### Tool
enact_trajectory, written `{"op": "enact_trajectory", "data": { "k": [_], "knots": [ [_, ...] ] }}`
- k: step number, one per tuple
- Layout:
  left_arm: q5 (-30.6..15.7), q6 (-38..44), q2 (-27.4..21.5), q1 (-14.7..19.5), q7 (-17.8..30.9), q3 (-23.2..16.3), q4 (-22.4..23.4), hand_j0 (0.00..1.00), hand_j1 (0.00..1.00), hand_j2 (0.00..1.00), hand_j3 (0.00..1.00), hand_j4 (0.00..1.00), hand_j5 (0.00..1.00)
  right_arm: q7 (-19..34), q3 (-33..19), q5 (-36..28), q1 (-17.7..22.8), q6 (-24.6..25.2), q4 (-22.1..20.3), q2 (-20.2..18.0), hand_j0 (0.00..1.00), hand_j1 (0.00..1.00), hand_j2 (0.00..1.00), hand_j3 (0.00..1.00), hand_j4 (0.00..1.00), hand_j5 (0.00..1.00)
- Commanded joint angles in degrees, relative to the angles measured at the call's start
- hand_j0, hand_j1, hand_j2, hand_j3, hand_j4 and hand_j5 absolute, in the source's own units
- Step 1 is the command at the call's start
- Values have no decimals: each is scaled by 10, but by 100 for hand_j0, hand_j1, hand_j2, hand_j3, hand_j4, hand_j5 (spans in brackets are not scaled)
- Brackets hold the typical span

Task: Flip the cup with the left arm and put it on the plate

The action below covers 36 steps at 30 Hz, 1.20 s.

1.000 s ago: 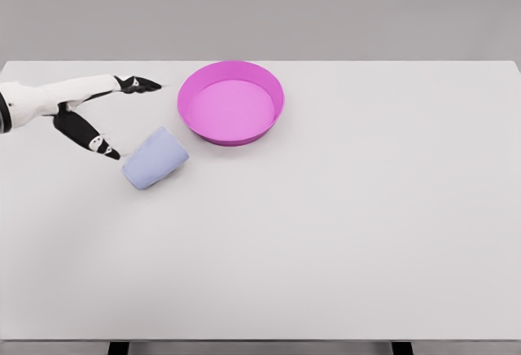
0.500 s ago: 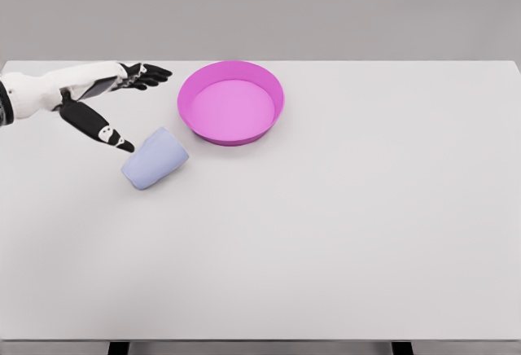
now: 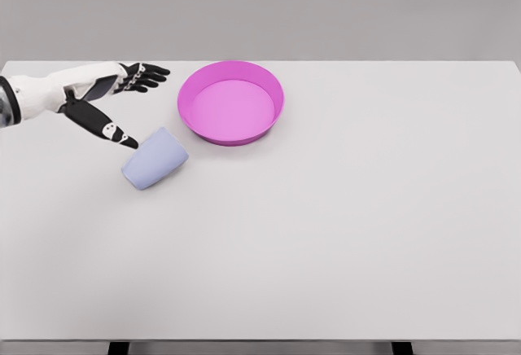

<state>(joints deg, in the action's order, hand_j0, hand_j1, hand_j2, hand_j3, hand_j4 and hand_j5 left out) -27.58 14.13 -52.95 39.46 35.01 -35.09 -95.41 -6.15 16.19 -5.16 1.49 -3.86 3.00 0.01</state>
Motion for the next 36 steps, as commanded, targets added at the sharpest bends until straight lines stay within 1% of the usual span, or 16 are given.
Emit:
{"op": "enact_trajectory", "data": {
  "k": [1,2,3,4,6,8,12,16,18,20,21,25,30,31,34,36],
  "knots": [
    [-3,0,4,0,0,-3,4,100,100,100,100,100,100,0,0,0,0,0,0,0,100,100,100,100,100,100],
    [-3,1,5,0,0,-5,5,100,100,100,100,100,100,0,0,0,0,0,1,0,100,100,100,100,100,100],
    [-5,0,6,5,0,-26,12,100,100,100,100,100,100,0,0,0,0,0,0,0,100,100,100,100,100,100],
    [-9,0,9,33,0,-68,26,100,100,100,100,100,100,0,0,0,0,0,1,0,100,100,100,100,100,100],
    [-31,1,14,68,0,-136,39,100,100,100,100,100,100,0,0,0,0,0,1,0,100,100,100,100,100,100],
    [-39,1,14,80,0,-141,39,100,100,100,100,100,100,0,0,0,0,0,0,0,100,100,100,100,100,100],
    [-63,0,-11,83,0,-140,39,100,100,100,100,100,100,0,0,0,0,0,0,0,100,100,100,100,100,100],
    [-70,1,-23,86,0,-128,38,100,100,100,100,100,100,0,1,1,0,0,0,0,100,100,100,100,100,100],
    [-70,2,-25,78,0,-89,35,100,100,100,100,100,100,0,0,0,0,0,0,0,100,100,100,100,100,100],
    [-74,2,-24,51,0,-36,30,100,100,100,100,100,100,0,0,0,0,0,0,0,100,100,100,100,100,100],
    [-80,2,-25,44,0,-25,21,100,100,100,100,100,100,0,0,0,0,0,0,0,100,100,100,100,100,100],
    [-83,2,-25,21,0,-23,-9,100,100,100,100,100,100,0,0,0,0,0,1,0,100,100,100,100,100,100],
    [-76,5,-21,4,0,-13,-21,100,100,100,100,100,100,0,0,0,0,0,0,0,100,100,100,100,100,100],
    [-75,11,-20,-9,0,-8,-21,100,100,100,100,100,100,0,0,0,0,0,0,0,100,100,100,100,100,100],
    [-59,18,-15,-40,0,34,-37,100,100,100,100,100,100,0,0,0,0,0,0,0,100,100,100,100,100,100],
    [-46,17,-13,-51,0,54,-40,100,100,100,100,100,100,0,0,0,0,0,0,0,100,100,100,100,100,100]
  ]
}}
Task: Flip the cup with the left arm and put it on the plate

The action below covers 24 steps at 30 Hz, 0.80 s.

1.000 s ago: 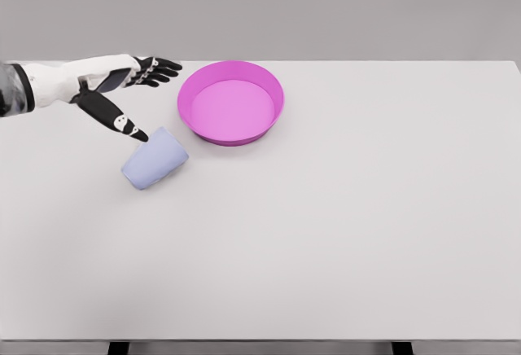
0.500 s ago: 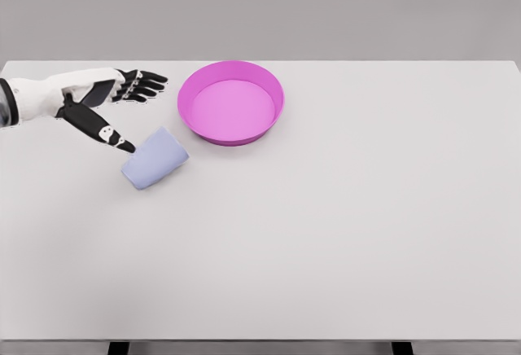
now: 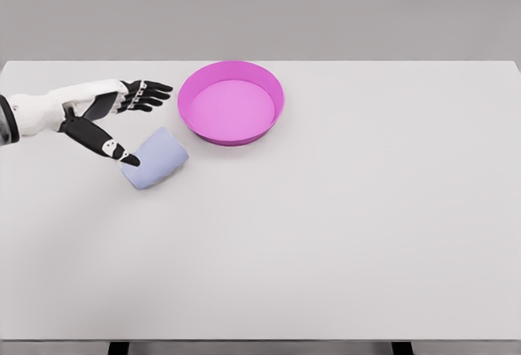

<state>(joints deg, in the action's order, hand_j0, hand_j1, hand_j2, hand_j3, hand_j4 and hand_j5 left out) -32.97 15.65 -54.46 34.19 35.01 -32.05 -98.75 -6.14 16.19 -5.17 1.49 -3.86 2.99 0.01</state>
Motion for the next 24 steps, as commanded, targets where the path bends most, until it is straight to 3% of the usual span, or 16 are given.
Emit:
{"op": "enact_trajectory", "data": {
  "k": [1,6,13,17,24],
  "knots": [
    [17,0,2,-2,0,28,-9,100,100,100,100,100,100,0,0,0,0,0,0,0,100,100,100,100,100,100],
    [80,-5,24,-33,0,59,-23,100,100,100,100,100,100,0,0,0,0,0,1,0,100,100,100,100,100,100],
    [74,-33,46,-62,-3,84,-23,100,100,100,100,100,100,0,0,0,0,0,0,0,100,100,100,100,100,100],
    [70,-32,66,-108,-3,139,-23,100,100,100,100,100,100,0,0,0,0,0,0,0,100,100,100,100,100,100],
    [70,-31,90,-131,-3,154,-23,100,100,100,100,100,100,1,0,1,0,0,0,0,100,100,100,100,100,100]
  ]
}}
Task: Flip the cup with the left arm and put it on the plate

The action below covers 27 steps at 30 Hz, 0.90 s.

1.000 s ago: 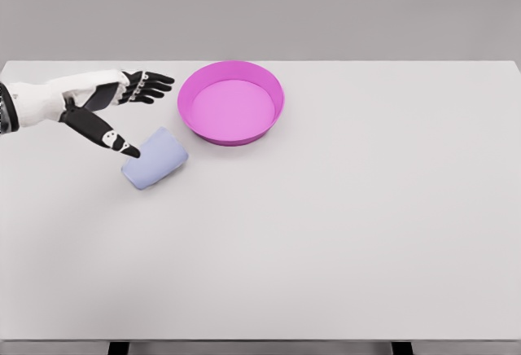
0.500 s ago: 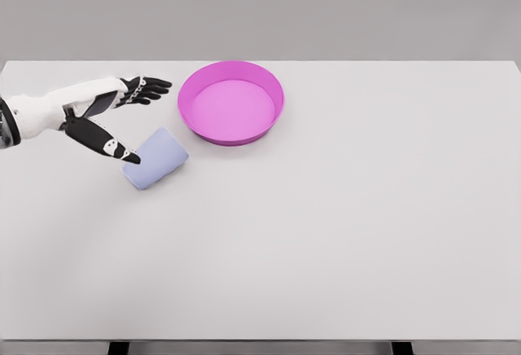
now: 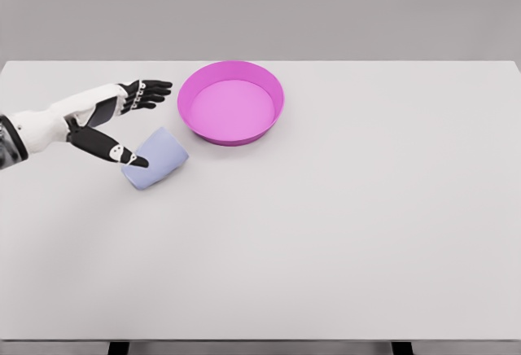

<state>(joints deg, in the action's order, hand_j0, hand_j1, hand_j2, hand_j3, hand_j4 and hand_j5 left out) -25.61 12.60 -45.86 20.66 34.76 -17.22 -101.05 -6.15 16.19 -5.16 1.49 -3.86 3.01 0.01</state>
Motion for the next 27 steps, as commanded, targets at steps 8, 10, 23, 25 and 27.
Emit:
{"op": "enact_trajectory", "data": {
  "k": [8,10,23,25,27],
  "knots": [
    [6,0,37,-17,0,27,0,100,100,100,100,100,100,0,0,0,0,0,0,0,100,100,100,100,100,100],
    [6,0,37,-21,0,38,0,100,100,100,100,100,100,0,0,0,0,0,1,0,100,100,100,100,100,100],
    [144,-31,65,-40,1,42,0,100,100,100,100,100,100,1,0,1,0,0,1,0,100,100,100,100,100,100],
    [155,-30,75,-42,1,41,0,100,100,100,100,100,100,0,0,0,0,0,0,0,100,100,100,100,100,100],
    [154,-30,78,-43,1,39,0,100,100,100,100,100,100,0,0,0,0,0,1,0,100,100,100,100,100,100]
  ]
}}
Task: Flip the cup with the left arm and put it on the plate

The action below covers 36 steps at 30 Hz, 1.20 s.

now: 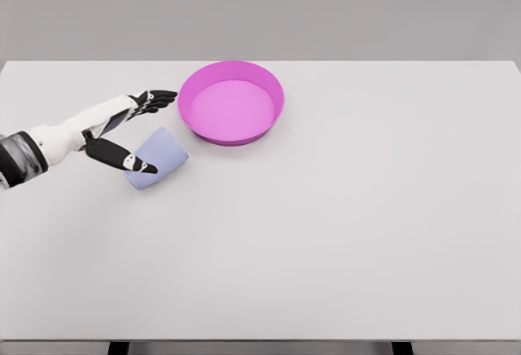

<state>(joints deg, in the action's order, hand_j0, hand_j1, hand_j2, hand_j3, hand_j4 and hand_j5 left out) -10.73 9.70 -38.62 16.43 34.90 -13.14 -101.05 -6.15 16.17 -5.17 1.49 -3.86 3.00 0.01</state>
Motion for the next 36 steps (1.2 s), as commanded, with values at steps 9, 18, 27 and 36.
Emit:
{"op": "enact_trajectory", "data": {
  "k": [9,18,27,36],
  "knots": [
    [4,44,26,-21,-23,21,1,100,100,100,100,100,100,0,0,0,0,0,1,0,100,100,100,100,100,100],
    [8,66,43,-25,-39,18,2,100,100,100,100,100,100,0,0,1,0,0,1,0,100,100,100,100,100,100],
    [9,86,50,-26,-39,24,4,100,100,100,100,100,100,0,0,0,0,0,0,0,100,100,100,100,100,100],
    [73,84,62,-28,-36,29,1,100,100,100,100,100,100,0,0,0,0,0,1,0,100,100,100,100,100,100]
  ]
}}
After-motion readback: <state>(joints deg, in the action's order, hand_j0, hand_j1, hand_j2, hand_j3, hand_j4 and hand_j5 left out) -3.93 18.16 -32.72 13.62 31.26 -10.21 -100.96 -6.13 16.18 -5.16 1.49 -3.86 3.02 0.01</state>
